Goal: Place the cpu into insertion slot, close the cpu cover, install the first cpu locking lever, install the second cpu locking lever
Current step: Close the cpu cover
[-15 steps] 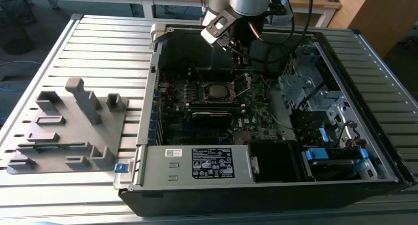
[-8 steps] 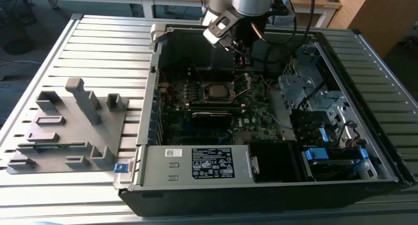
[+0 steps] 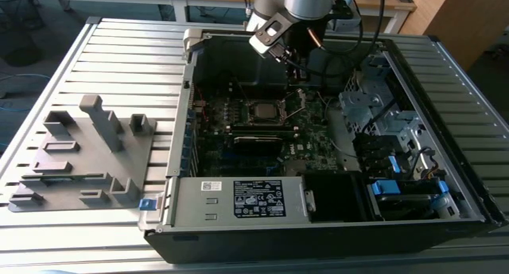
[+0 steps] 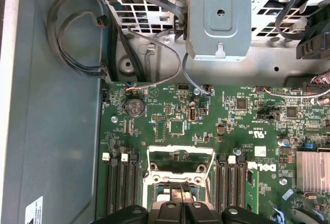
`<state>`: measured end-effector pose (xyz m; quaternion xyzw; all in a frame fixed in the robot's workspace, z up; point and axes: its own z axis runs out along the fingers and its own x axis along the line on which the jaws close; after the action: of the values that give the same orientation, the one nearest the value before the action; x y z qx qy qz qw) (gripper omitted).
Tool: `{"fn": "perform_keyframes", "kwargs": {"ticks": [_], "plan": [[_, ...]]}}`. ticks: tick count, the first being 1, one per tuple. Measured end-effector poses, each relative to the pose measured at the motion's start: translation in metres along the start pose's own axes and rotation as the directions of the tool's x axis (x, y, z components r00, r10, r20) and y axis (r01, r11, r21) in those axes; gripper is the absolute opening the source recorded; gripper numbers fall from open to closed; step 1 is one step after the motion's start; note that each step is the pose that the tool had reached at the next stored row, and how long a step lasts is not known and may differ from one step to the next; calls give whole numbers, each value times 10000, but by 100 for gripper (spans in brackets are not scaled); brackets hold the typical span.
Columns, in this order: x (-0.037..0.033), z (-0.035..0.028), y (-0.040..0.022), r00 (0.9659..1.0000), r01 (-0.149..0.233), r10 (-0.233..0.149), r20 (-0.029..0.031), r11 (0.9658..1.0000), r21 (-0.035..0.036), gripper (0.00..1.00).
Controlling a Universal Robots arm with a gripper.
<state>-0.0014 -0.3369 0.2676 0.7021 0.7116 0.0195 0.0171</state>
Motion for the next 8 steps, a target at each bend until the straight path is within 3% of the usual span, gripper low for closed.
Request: {"fn": "perform_keyframes", "kwargs": {"ticks": [8], "plan": [[0,5,18,10000,-1,1,0,10000,0,11]]}}
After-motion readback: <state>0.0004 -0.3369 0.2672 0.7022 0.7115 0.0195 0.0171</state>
